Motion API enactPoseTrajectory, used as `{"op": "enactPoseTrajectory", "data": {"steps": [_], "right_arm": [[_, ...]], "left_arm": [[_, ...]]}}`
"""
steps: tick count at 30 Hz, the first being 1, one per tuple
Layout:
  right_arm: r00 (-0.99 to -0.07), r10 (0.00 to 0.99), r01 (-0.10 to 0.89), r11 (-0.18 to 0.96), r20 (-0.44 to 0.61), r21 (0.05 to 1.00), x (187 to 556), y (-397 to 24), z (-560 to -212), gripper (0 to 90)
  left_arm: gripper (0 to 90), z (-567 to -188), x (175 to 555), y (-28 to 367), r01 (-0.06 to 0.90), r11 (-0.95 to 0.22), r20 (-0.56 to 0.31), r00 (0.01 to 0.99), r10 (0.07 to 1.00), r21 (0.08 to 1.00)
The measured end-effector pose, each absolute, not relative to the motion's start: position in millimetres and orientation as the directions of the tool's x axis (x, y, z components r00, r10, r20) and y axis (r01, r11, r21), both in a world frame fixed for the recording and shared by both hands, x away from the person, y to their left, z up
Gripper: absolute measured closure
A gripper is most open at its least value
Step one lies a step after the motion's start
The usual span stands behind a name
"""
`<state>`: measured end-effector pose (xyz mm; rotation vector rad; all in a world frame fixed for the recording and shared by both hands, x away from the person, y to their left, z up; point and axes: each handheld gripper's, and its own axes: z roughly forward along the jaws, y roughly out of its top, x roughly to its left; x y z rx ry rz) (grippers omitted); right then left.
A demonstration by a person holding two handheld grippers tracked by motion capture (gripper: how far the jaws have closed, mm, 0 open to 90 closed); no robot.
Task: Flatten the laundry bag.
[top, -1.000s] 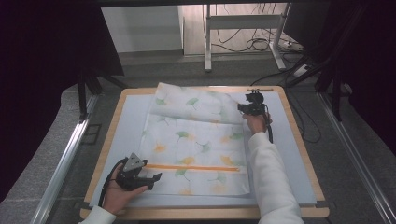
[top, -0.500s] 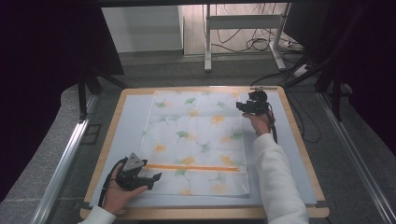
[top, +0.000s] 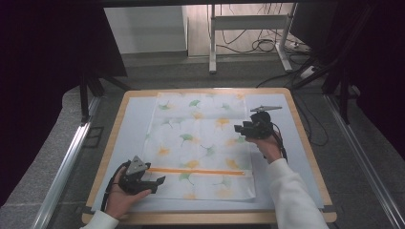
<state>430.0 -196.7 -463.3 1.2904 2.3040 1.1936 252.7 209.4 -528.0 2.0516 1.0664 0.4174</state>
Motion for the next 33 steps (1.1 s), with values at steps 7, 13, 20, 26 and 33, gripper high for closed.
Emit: {"op": "enactPoseTrajectory", "data": {"steps": [7, 13, 20, 26, 33], "right_arm": [[-0.635, 0.757, 0.564, 0.319, 0.153, 0.762, 394, -199, -472, 73.4], [-0.681, 0.719, 0.533, 0.361, 0.136, 0.765, 374, -204, -473, 85.1], [-0.713, 0.690, 0.522, 0.401, 0.127, 0.753, 340, -214, -482, 89.2], [-0.714, 0.685, 0.537, 0.400, 0.148, 0.742, 320, -222, -488, 89.2], [-0.722, 0.674, 0.547, 0.418, 0.157, 0.725, 289, -232, -495, 89.2]], "left_arm": [[22.0, -528, 258, 210, 0.537, -0.329, -0.058, 0.581, 0.812, 0.777], [22.8, -532, 269, 216, 0.550, -0.284, -0.091, 0.557, 0.825, 0.785], [21.8, -531, 265, 215, 0.533, -0.289, -0.070, 0.555, 0.829, 0.795], [19.9, -531, 266, 215, 0.539, -0.291, -0.064, 0.545, 0.836, 0.790], [22.0, -527, 267, 210, 0.532, -0.295, -0.064, 0.556, 0.829, 0.793]]}}
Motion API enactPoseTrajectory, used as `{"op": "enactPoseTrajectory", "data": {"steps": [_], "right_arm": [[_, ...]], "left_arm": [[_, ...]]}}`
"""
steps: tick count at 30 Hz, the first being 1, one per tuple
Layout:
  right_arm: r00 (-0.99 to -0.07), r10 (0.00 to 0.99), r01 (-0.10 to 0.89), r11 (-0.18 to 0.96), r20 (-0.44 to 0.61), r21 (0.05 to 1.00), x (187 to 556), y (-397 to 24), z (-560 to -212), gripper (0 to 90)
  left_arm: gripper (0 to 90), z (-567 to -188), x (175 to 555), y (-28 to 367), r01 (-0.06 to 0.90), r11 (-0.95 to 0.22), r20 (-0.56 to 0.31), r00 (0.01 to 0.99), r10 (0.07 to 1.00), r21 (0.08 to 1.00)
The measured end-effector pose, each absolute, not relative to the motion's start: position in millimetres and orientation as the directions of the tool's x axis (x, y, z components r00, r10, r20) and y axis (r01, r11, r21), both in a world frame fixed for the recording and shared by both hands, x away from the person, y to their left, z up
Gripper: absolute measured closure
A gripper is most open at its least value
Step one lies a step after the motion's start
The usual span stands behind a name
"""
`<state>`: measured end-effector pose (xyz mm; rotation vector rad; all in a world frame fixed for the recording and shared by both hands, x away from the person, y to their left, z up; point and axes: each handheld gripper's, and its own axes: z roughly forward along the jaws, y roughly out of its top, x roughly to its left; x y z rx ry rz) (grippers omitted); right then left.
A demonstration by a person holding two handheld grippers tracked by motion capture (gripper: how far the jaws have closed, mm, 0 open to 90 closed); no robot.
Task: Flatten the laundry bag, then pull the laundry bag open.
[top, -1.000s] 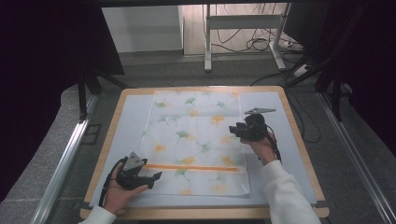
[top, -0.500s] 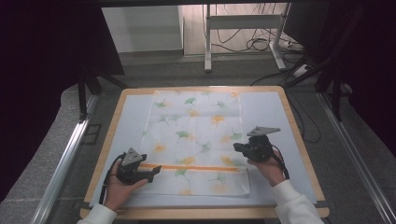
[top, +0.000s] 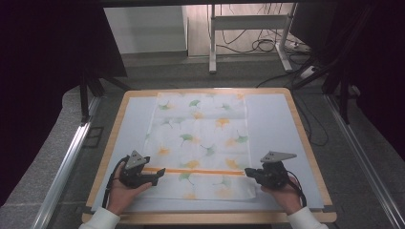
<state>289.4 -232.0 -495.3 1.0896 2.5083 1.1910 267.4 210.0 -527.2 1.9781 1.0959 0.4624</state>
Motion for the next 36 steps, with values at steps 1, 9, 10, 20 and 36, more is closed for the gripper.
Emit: {"op": "enactPoseTrajectory", "data": {"steps": [1, 9, 10, 20, 36], "right_arm": [[-0.724, 0.671, 0.549, 0.420, 0.160, 0.723, 286, -233, -496, 89.1], [-0.738, 0.653, 0.550, 0.438, 0.169, 0.712, 274, -234, -499, 89.1], [-0.736, 0.655, 0.553, 0.437, 0.170, 0.709, 274, -234, -500, 89.2], [-0.718, 0.673, 0.594, 0.458, 0.180, 0.661, 273, -230, -514, 89.2], [-0.725, 0.665, 0.603, 0.488, 0.179, 0.631, 268, -230, -520, 89.2]], "left_arm": [[22.1, -527, 268, 209, 0.531, -0.299, -0.062, 0.559, 0.827, 0.793], [21.6, -526, 272, 205, 0.524, -0.310, -0.049, 0.562, 0.826, 0.793], [21.6, -526, 272, 204, 0.524, -0.311, -0.050, 0.564, 0.824, 0.793], [20.4, -524, 278, 198, 0.514, -0.320, -0.058, 0.591, 0.805, 0.796], [23.0, -513, 281, 187, 0.531, -0.322, -0.095, 0.615, 0.783, 0.784]]}}
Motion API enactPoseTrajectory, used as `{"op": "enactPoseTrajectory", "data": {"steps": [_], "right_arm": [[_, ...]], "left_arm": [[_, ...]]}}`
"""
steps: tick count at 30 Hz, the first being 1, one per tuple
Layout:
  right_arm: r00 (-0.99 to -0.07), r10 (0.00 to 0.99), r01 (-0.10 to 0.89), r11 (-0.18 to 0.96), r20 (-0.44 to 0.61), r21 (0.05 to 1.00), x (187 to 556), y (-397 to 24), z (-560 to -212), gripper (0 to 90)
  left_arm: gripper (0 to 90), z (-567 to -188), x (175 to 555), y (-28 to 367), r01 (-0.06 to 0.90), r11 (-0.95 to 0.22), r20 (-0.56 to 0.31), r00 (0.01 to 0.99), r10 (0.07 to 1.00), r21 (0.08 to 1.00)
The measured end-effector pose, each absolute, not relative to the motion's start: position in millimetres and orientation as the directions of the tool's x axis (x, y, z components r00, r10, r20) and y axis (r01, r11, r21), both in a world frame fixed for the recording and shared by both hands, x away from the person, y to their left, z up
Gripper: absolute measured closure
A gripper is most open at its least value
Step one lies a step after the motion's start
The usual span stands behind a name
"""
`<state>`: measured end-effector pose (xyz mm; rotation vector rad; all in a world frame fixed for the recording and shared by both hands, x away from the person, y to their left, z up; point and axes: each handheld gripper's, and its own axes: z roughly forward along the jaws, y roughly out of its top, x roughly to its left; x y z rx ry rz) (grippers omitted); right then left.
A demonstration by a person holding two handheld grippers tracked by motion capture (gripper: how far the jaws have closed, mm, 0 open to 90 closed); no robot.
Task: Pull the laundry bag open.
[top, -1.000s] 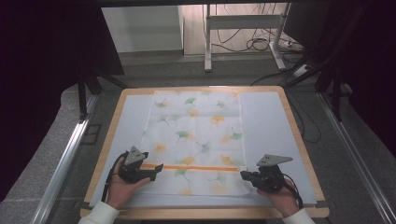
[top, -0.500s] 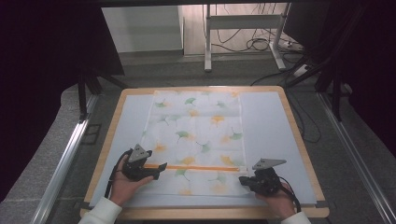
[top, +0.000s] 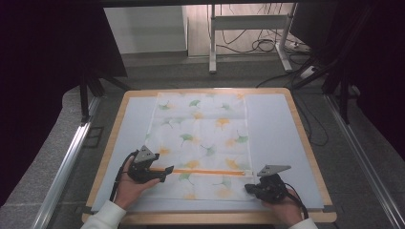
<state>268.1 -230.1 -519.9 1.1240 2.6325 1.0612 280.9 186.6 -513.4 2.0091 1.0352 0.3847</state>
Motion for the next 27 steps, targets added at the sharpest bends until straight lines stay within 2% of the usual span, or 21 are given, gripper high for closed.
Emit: {"op": "enactPoseTrajectory", "data": {"steps": [12, 27], "right_arm": [[-0.730, 0.659, 0.601, 0.489, 0.185, 0.632, 269, -232, -521, 89.2], [-0.723, 0.663, 0.608, 0.476, 0.195, 0.636, 268, -233, -521, 89.3]], "left_arm": [[26.3, -496, 282, 159, 0.475, -0.380, -0.067, 0.690, 0.721, 0.794], [29.5, -481, 296, 103, 0.422, -0.441, -0.049, 0.764, 0.644, 0.792]]}}
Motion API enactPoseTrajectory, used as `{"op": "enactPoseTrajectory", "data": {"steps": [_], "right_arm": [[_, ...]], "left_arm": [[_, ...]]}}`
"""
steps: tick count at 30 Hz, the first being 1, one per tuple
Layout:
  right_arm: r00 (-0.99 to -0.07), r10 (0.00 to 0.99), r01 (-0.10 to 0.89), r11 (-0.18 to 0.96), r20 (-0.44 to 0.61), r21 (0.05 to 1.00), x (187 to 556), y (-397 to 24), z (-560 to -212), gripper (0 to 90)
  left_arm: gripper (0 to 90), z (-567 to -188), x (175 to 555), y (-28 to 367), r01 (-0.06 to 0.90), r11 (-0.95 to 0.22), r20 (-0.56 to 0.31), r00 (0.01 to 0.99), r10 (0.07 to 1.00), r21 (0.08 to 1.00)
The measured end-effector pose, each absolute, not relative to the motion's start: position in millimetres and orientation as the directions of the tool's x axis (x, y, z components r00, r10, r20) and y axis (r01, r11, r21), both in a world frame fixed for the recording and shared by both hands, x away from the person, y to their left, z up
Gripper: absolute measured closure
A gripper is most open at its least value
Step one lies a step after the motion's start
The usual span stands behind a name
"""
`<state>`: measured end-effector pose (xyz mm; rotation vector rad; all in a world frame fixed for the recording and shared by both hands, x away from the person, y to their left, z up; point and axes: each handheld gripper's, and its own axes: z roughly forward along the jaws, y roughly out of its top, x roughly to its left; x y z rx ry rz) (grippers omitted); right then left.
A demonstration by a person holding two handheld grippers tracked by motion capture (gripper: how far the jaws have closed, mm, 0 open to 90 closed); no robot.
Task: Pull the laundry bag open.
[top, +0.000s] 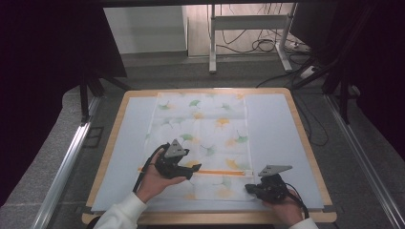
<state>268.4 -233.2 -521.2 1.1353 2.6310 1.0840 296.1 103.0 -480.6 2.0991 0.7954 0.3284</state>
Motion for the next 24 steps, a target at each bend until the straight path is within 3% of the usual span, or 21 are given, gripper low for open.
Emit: {"op": "enactPoseTrajectory", "data": {"steps": [20, 24], "right_arm": [[-0.729, 0.666, 0.589, 0.488, 0.162, 0.644, 266, -233, -521, 89.4], [-0.729, 0.667, 0.585, 0.490, 0.154, 0.646, 265, -232, -521, 89.3]], "left_arm": [[32.7, -481, 317, 34, 0.392, -0.491, -0.061, 0.825, 0.562, 0.778], [33.9, -487, 324, 23, 0.417, -0.477, -0.109, 0.829, 0.548, 0.774]]}}
